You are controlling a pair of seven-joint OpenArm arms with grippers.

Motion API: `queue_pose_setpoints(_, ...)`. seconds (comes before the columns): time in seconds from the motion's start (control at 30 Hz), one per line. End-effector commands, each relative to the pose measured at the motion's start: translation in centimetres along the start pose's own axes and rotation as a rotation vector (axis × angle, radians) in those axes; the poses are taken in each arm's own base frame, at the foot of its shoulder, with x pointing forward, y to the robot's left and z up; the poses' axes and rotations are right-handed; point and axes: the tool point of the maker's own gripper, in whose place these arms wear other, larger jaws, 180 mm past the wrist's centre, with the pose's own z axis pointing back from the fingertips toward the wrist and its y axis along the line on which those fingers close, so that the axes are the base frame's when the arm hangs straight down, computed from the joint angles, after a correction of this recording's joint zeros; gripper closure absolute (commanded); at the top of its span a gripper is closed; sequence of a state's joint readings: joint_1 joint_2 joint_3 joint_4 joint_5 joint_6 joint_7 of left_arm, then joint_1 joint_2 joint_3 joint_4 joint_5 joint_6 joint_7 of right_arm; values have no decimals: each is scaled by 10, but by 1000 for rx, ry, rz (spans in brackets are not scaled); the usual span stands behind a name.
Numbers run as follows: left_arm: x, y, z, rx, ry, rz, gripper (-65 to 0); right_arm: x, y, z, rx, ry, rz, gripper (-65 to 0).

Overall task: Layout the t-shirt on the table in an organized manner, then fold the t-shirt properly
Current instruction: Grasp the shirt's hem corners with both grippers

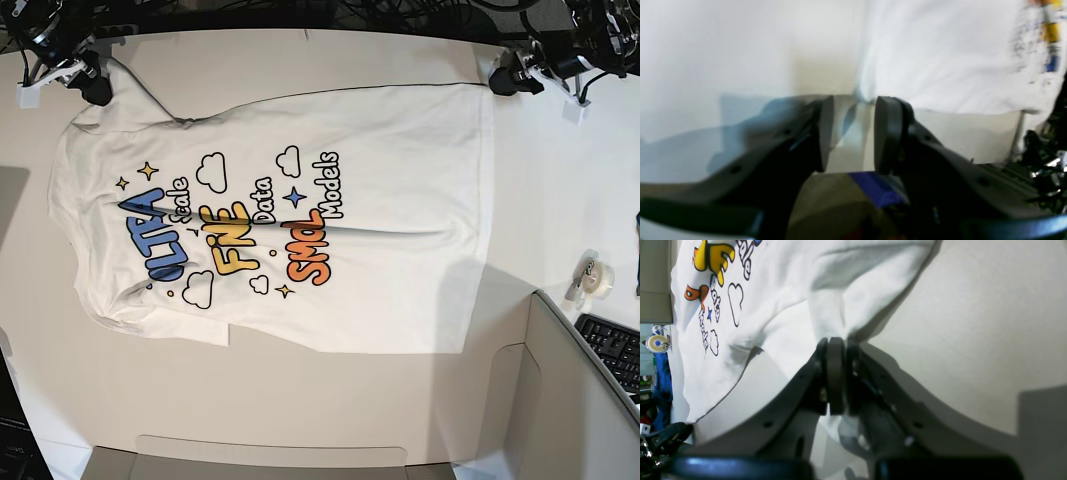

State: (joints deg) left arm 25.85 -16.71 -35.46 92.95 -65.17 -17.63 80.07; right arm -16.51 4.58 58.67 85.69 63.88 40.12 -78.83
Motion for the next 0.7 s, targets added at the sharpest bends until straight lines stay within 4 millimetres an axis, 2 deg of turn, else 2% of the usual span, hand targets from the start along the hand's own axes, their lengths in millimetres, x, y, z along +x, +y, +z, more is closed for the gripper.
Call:
queue_pose_setpoints(0.0,1,3,1,7,-1,2,-214,-7,-8,5,-38,46,13,0)
queue_pose_setpoints(0.2,-10,12,-5,2,22,61,-214,-7,-8,5,-38,46,13,0)
queue_pose_setpoints(0.67,-13,6,-11,-19,16,75,-214,-7,-8,5,-38,46,13,0)
